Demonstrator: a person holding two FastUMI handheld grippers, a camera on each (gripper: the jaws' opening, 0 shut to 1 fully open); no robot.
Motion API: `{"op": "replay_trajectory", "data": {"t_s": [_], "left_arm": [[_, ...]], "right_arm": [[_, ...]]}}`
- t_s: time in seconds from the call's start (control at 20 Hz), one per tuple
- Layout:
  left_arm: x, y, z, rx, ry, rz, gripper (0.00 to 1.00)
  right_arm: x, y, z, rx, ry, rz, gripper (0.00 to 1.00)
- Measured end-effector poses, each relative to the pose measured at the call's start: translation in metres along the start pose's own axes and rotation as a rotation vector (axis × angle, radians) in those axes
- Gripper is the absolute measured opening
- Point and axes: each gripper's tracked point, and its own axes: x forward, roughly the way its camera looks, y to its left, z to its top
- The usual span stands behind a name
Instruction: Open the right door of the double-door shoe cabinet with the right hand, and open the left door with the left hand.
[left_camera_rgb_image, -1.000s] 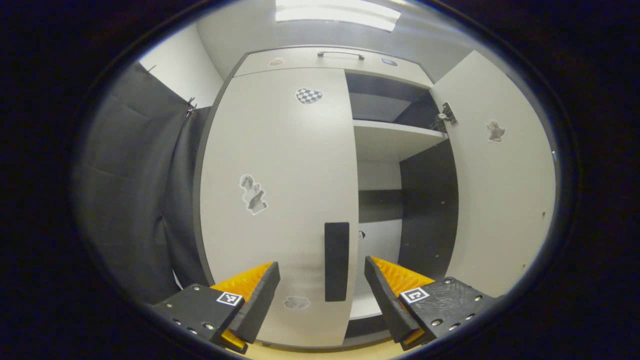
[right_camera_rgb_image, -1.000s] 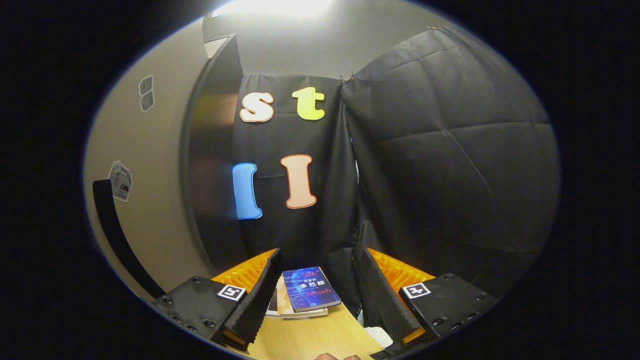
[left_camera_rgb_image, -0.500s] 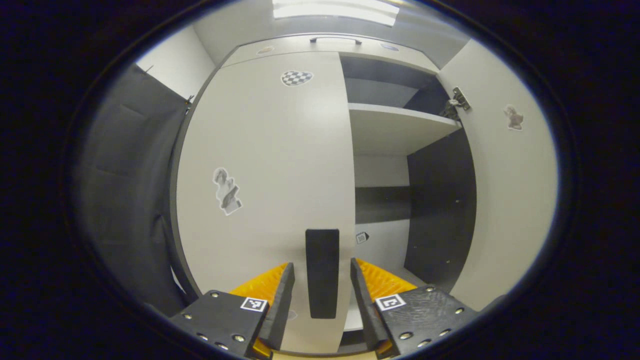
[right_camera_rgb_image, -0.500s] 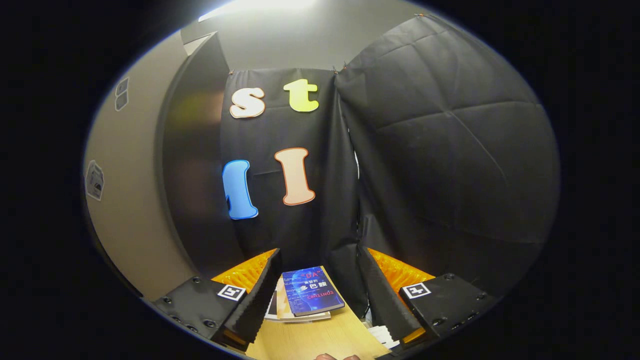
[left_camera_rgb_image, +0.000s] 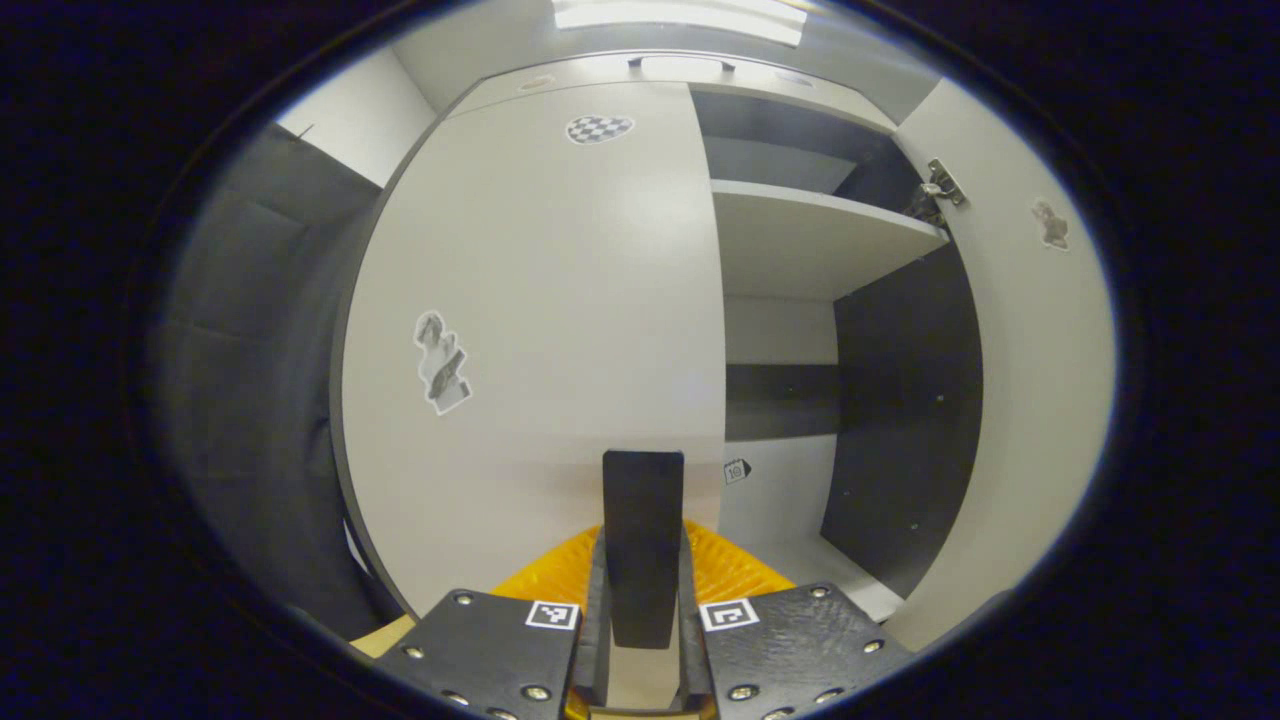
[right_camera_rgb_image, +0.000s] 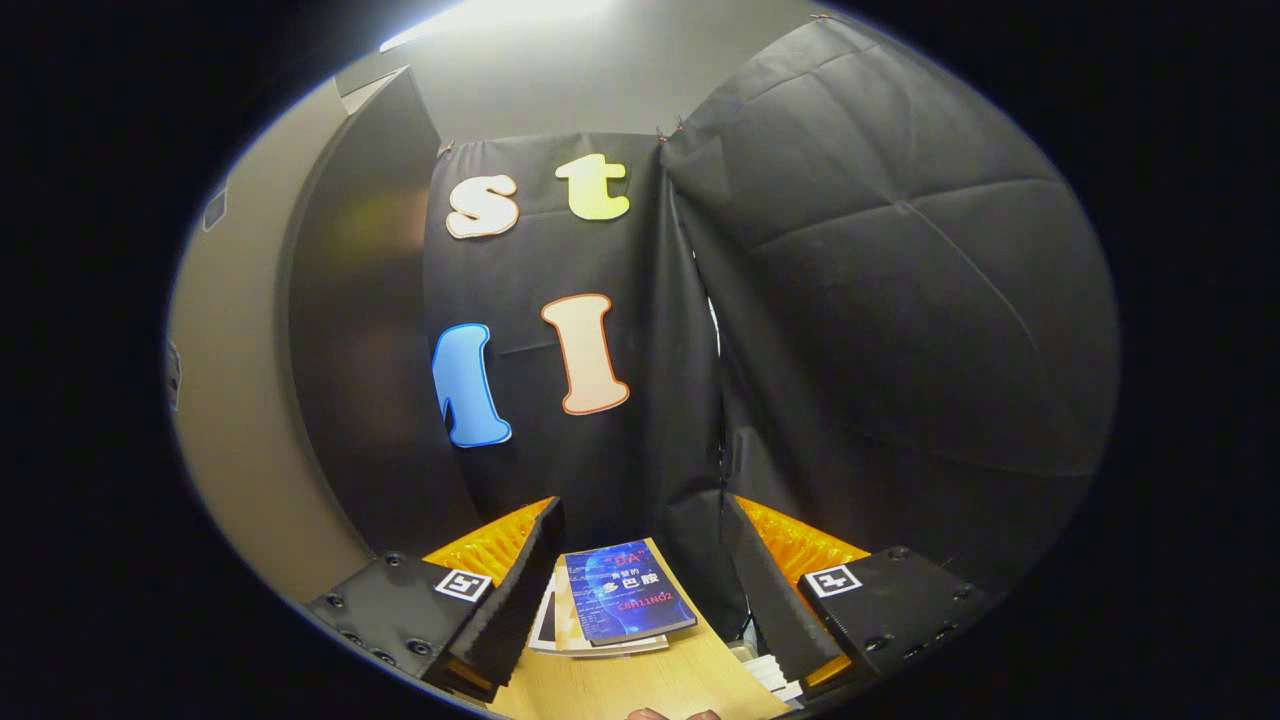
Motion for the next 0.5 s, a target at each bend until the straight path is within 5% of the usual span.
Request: {"op": "replay_trajectory", "data": {"t_s": [0.2,0.25,0.4,0.5], "left_arm": [[-0.001,0.001,-0.003,-0.005,0.011,-0.002,0.27],[0.000,0.001,-0.003,-0.010,0.005,-0.001,0.27],[-0.002,-0.002,-0.004,0.001,0.016,-0.032,0.08],[-0.001,-0.001,-0.005,-0.014,0.019,-0.045,0.08]], "right_arm": [[0.007,0.011,0.000,0.001,0.008,0.030,0.92],[0.008,0.012,-0.001,0.000,0.007,0.036,0.98],[0.006,0.017,0.000,0.002,0.007,0.053,0.92],[0.005,0.019,-0.002,0.008,0.010,0.065,0.98]]}}
